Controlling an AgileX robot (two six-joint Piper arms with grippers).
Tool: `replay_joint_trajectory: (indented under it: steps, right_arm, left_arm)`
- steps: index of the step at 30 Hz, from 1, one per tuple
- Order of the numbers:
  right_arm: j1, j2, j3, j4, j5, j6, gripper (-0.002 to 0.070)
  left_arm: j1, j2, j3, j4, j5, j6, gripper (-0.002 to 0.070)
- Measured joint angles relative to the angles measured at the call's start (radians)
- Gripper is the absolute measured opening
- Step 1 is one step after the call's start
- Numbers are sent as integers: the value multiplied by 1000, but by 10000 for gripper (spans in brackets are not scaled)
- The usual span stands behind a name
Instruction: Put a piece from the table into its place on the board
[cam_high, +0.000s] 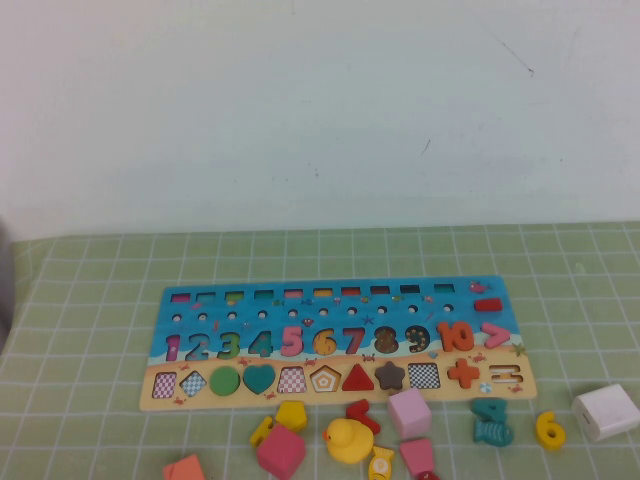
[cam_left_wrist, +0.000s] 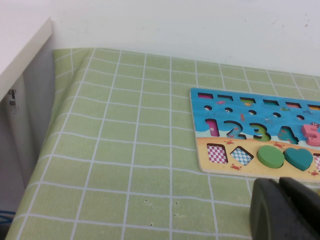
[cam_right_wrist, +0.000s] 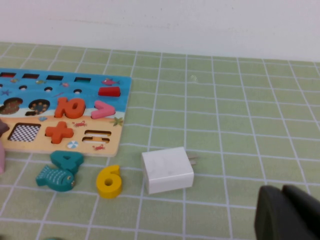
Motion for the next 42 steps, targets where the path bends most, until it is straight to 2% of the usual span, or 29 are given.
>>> replay_joint_trajectory:
  steps: [6, 9, 15, 18, 26, 30, 36, 42]
  right_arm:
    - [0, 0, 0, 69, 2, 0, -1]
    - [0, 0, 0, 218, 4, 16, -1]
    - [0, 0, 0, 677, 4, 187, -1]
    - [0, 0, 0, 765, -15, 203, -1]
    - [0, 0, 0, 795, -103, 125, -1]
    - [0, 0, 0, 797, -83, -38, -1]
    - [0, 49, -116, 755, 70, -292, -1]
    - [0, 317, -369, 502, 287, -372, -1]
  left_arm:
    - [0, 0, 0, 0, 0, 0, -1]
    - [0, 0, 0, 0, 0, 0, -1]
    - [0, 0, 0, 0, 0, 0, -1]
    - [0, 0, 0, 0, 0, 0, -1]
    - [0, 0, 0, 0, 0, 0, -1]
    - [0, 0, 0, 0, 0, 0, -1]
    - [0, 0, 0, 0, 0, 0, -1]
    - [0, 0, 0, 0, 0, 0, -1]
